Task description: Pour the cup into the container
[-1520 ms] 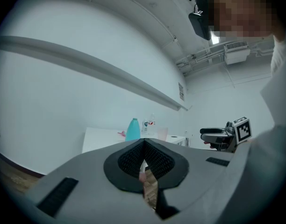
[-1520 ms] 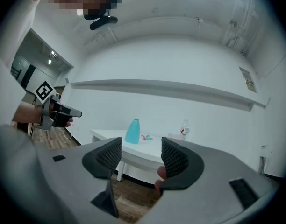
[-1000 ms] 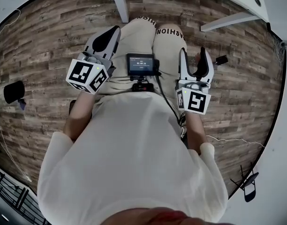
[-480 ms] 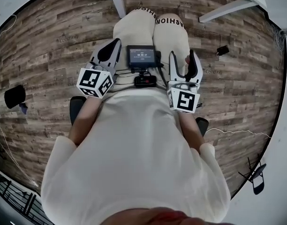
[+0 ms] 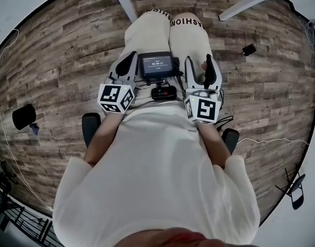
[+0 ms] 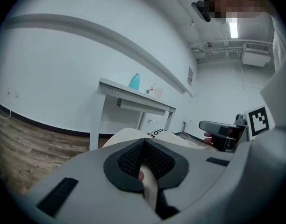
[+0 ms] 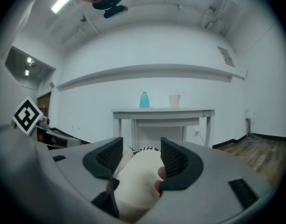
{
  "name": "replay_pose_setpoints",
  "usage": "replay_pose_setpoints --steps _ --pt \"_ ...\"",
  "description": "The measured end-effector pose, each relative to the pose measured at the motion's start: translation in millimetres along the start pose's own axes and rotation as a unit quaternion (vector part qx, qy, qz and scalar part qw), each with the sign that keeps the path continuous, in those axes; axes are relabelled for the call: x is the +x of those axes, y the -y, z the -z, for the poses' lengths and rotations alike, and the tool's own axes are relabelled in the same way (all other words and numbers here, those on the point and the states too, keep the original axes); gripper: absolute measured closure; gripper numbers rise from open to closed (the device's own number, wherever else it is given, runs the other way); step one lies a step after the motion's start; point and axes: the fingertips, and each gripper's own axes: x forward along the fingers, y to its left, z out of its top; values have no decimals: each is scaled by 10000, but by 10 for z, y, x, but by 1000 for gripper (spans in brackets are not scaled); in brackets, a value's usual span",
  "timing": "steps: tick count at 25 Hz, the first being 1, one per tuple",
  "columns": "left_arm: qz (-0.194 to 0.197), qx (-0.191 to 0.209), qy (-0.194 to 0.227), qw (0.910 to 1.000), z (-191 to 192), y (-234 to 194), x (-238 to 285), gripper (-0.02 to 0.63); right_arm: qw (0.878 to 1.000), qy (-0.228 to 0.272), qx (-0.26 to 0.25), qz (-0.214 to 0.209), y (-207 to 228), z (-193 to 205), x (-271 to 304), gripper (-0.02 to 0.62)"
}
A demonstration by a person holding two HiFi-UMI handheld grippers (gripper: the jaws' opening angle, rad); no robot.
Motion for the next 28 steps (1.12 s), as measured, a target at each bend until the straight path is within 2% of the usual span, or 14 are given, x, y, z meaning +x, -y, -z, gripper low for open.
replay_pose_setpoints --steps 5,10,17,28 --pt "5 -18 11 10000 11 14 14 595 9994 49 221 277 90 50 -86 336" --pt "-4 -14 -66 10000 49 77 -23 595 9997 -62 150 171 -12 117 -167 350" --pt "19 215 -71 9997 109 232 -128 595 9997 -164 135 142 -67 204 -333 357" --pt "46 162 -99 9998 182 297 -326 595 9996 -271 77 82 -207 247 -521 359"
